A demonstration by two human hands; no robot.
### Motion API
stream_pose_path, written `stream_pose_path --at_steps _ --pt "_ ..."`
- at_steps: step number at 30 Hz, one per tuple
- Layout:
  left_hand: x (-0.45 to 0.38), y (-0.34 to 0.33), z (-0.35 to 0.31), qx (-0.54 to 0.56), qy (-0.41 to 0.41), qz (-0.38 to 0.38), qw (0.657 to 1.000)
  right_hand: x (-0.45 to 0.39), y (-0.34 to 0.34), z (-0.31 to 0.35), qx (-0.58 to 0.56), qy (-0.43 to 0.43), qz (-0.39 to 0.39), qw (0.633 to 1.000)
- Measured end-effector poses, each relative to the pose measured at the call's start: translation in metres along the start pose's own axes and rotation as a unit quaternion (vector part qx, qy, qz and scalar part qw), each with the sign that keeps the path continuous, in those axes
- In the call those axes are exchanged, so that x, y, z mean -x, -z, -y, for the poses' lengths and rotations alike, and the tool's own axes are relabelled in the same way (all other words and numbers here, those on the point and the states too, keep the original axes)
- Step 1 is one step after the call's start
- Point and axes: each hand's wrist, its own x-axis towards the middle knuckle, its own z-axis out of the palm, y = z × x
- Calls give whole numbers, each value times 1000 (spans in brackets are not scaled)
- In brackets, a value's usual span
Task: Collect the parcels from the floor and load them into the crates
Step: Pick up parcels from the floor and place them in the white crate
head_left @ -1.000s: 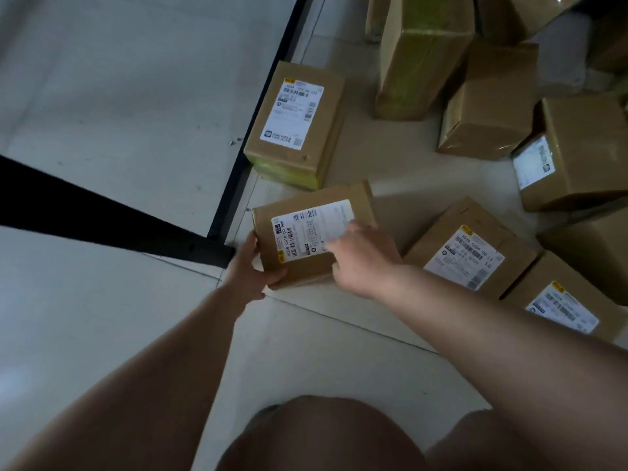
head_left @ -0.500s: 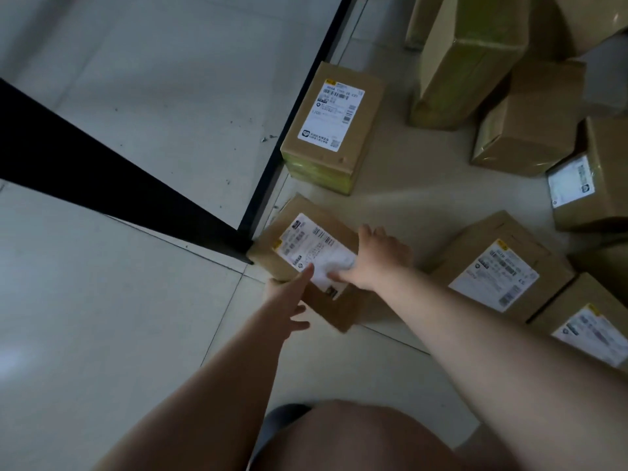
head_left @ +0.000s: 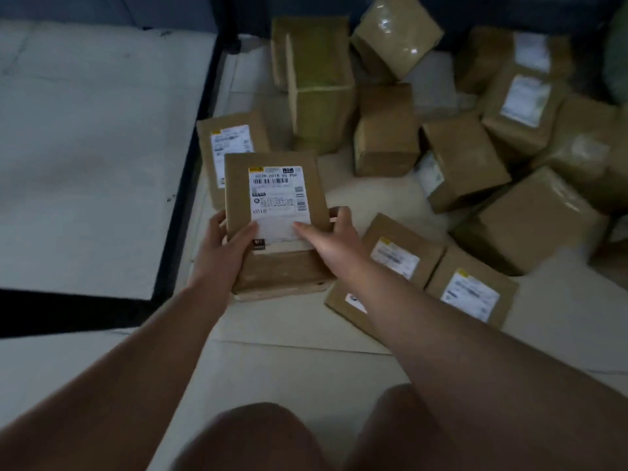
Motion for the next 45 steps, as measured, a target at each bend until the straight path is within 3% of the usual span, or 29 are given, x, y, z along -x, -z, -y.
stream_pose_path --at_steps 6,12,17,21,23,26,28,33,36,40,43,45 --pt "17 -105 -39 -72 -45 150 985 39 97 -12 -129 -5 -177 976" --pt "67 -183 -20 -89 -3 298 950 96 181 -59 -176 -5 -270 947" --pt "84 -212 19 -185 66 285 938 118 197 -124 -155 -65 -305 937" --pt "77 -220 42 -244 99 278 924 110 208 -160 -311 -165 -333 875" --pt "80 -221 46 -270 120 300 907 103 211 -180 -318 -191 -297 880" --pt "78 -224 48 -263 139 289 910 93 209 -193 -337 -195 -143 910" --pt "78 -224 49 -277 142 283 907 92 207 -196 -363 -169 -98 911" --pt "88 -228 55 -280 165 279 904 92 210 -201 -423 -130 -80 893" --pt "99 -235 71 -260 213 285 898 108 216 -199 -510 -95 -70 852" --pt "98 -239 72 -314 162 265 897 120 221 -199 -553 -52 -55 830" --pt "84 -235 71 -216 208 313 901 106 212 -187 -537 -57 -41 841" --pt "72 -234 76 -176 230 326 900 98 206 -183 -562 -49 -13 826"
